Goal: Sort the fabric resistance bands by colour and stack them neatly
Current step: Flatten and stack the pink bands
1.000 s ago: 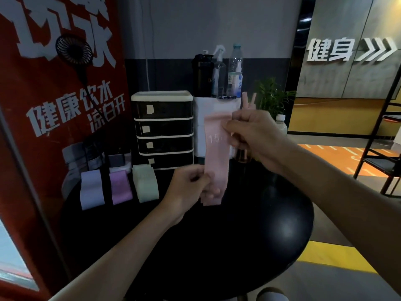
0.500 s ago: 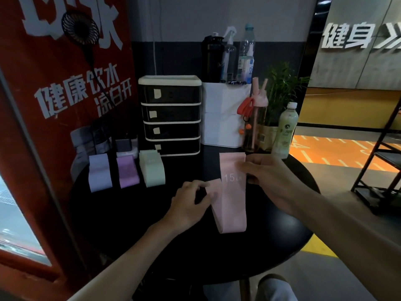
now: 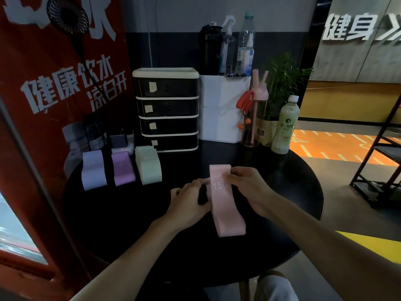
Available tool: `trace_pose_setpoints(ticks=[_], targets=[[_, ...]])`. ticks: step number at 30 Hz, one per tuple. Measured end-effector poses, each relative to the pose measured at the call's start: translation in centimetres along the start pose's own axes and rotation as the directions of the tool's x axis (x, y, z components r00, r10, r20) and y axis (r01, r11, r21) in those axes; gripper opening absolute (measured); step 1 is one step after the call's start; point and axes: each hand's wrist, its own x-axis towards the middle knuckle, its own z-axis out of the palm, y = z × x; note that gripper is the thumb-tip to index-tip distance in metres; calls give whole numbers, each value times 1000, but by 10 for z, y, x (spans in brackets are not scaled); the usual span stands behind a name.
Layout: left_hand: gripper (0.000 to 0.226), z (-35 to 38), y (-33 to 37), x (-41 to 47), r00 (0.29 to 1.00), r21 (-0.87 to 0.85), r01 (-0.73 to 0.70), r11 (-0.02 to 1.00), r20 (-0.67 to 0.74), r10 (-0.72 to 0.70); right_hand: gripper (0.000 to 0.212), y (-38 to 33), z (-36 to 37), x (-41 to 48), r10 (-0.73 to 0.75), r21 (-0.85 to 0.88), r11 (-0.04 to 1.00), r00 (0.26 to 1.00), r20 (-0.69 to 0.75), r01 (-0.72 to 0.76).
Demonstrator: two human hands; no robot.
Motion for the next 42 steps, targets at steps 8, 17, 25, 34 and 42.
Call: trace_pose_setpoints(ticks=[8, 17, 25, 34, 42], targets=[[45, -1, -2, -1, 999, -43, -16, 999, 48, 18, 16, 21, 8, 17, 4, -169, 986, 999, -41, -11], [46, -2, 3, -2, 998, -41, 17, 999, 67, -15, 68, 20, 2, 34, 105, -400, 916, 981, 166, -30], [48, -1, -2, -2, 997, -89, 17, 996, 71, -11, 20, -8, -6, 43, 230, -617, 779, 862, 451, 114], [71, 1, 3, -5, 997, 44, 81, 996, -14, -80, 36, -16, -6, 41, 246, -613, 785, 864, 440, 88], [68, 1, 4, -7, 995, 45, 96, 994, -9, -95, 30, -16, -3, 32, 108, -602, 774, 895, 432, 197]])
